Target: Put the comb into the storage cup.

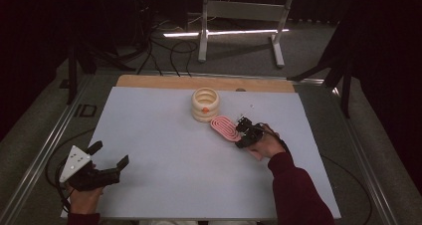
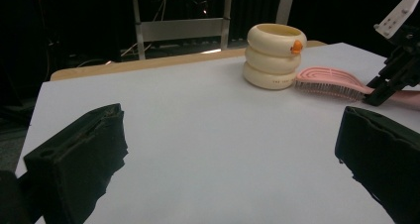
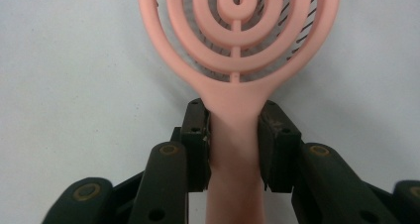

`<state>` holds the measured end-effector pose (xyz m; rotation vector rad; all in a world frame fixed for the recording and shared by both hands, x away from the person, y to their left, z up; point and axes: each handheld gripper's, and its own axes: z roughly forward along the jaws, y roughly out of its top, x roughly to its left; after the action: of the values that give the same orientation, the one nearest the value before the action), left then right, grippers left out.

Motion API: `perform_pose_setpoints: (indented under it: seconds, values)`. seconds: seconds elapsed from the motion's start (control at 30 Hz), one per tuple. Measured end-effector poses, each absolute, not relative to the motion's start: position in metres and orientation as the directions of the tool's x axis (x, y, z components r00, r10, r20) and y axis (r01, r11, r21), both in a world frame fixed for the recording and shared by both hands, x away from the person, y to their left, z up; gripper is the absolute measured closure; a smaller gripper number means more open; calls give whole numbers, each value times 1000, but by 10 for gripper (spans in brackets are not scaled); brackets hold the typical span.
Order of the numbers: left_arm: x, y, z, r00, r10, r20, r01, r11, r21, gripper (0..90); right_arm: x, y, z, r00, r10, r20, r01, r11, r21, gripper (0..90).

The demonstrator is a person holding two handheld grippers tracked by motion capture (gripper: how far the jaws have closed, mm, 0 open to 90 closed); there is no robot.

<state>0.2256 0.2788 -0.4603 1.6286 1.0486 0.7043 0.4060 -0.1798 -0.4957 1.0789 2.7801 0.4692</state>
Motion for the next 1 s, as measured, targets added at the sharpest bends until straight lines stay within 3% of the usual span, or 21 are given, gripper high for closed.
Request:
perform_pose_setpoints:
  seconds: [1.0]
  values:
    - [227,278,-461,441,895,-62,306,-84,948,3,380,-179,-488,-731,681,-37,604,672,428,698]
